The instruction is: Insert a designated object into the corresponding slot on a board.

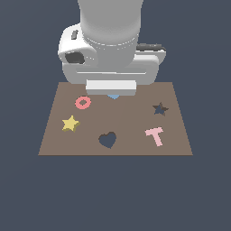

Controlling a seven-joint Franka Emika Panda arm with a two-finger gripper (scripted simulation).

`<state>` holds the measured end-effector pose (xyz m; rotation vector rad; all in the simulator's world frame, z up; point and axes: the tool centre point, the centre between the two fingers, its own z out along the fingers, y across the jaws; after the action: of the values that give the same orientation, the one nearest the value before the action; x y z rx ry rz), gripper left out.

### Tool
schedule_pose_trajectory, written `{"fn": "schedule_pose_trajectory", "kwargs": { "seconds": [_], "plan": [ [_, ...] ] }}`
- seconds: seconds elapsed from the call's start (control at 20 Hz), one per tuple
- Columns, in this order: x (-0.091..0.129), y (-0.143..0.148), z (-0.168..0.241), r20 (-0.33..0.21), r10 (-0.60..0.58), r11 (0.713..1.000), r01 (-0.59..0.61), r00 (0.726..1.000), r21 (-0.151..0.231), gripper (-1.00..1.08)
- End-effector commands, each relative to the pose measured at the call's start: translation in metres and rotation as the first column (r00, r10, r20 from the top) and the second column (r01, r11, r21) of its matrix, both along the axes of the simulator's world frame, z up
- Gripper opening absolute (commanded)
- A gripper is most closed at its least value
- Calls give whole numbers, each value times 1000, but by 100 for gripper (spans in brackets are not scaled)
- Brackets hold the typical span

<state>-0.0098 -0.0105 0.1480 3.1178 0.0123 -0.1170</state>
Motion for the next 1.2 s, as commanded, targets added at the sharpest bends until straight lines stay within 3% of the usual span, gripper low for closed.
{"fn": "schedule_pose_trajectory", "kwargs": {
  "seconds": [0.0,0.35,0.65,1.15],
  "plan": [
    [0,0,0,0,0,1000,0,1000,0,100],
    [8,-12,-9,7,-40,999,40,999,0,100],
    [24,-44,-33,25,-139,990,139,990,1,100],
    [52,-121,-83,64,-356,934,356,932,14,100]
  ]
}}
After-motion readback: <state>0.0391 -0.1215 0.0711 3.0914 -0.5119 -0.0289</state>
